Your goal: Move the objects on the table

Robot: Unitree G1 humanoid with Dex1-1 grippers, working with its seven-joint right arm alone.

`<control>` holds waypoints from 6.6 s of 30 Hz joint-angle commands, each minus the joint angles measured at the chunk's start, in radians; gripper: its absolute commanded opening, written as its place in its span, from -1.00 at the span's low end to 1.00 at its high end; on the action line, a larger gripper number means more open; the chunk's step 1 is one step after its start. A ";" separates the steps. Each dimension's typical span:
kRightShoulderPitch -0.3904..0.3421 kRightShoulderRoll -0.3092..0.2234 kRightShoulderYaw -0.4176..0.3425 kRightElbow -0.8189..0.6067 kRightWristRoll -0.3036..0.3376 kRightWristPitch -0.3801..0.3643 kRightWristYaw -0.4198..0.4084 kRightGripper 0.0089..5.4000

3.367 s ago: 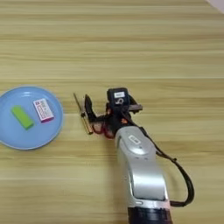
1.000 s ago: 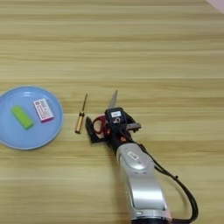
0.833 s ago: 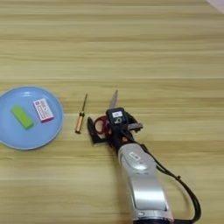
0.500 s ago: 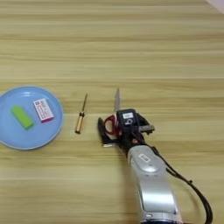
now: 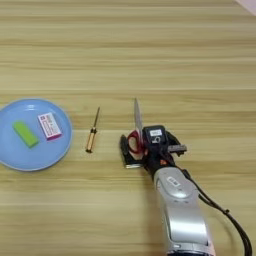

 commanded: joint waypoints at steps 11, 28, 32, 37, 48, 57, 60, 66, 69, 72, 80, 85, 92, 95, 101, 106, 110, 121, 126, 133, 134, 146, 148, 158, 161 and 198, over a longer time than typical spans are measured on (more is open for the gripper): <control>-0.010 0.016 0.012 -0.150 0.029 -0.065 0.007 0.98; -0.026 0.068 0.170 -0.251 -0.004 -0.059 0.027 0.98; -0.047 0.088 0.237 -0.244 -0.026 -0.055 0.029 0.98; -0.089 0.106 0.301 -0.248 -0.046 -0.042 0.038 0.98; -0.194 0.168 0.449 -0.161 -0.092 -0.036 0.062 0.98; -0.216 0.247 0.543 -0.079 -0.068 -0.009 0.107 0.98; -0.217 0.266 0.539 -0.057 -0.049 0.003 0.114 0.98; -0.218 0.286 0.562 -0.064 -0.034 0.048 0.119 0.98; -0.231 0.298 0.542 -0.044 -0.023 0.091 0.112 0.98; -0.236 0.300 0.532 -0.055 -0.008 0.134 0.123 0.98; -0.252 0.294 0.518 -0.041 -0.019 0.189 0.103 0.98; -0.257 0.287 0.515 -0.024 -0.025 0.207 0.094 0.98; -0.264 0.284 0.515 -0.009 -0.032 0.225 0.087 0.98; -0.267 0.278 0.520 0.002 -0.043 0.234 0.085 0.98; -0.274 0.269 0.533 0.037 -0.066 0.232 0.085 0.98; -0.286 0.270 0.527 0.078 -0.071 0.220 0.080 0.98; -0.292 0.268 0.525 0.106 -0.078 0.211 0.078 0.98; -0.295 0.262 0.527 0.126 -0.084 0.202 0.082 0.75; -0.296 0.261 0.525 0.127 -0.083 0.199 0.082 0.55; -0.297 0.258 0.517 0.125 -0.081 0.199 0.082 0.30; -0.297 0.258 0.516 0.125 -0.081 0.199 0.082 0.25; -0.297 0.258 0.503 0.118 -0.079 0.197 0.080 -0.17; -0.296 0.259 0.502 0.116 -0.078 0.197 0.080 -0.25; -0.293 0.260 0.502 0.107 -0.081 0.197 0.077 -0.48; -0.292 0.259 0.499 0.095 -0.082 0.199 0.074 -0.48; -0.291 0.225 0.363 -0.143 -0.050 0.247 0.045 -0.48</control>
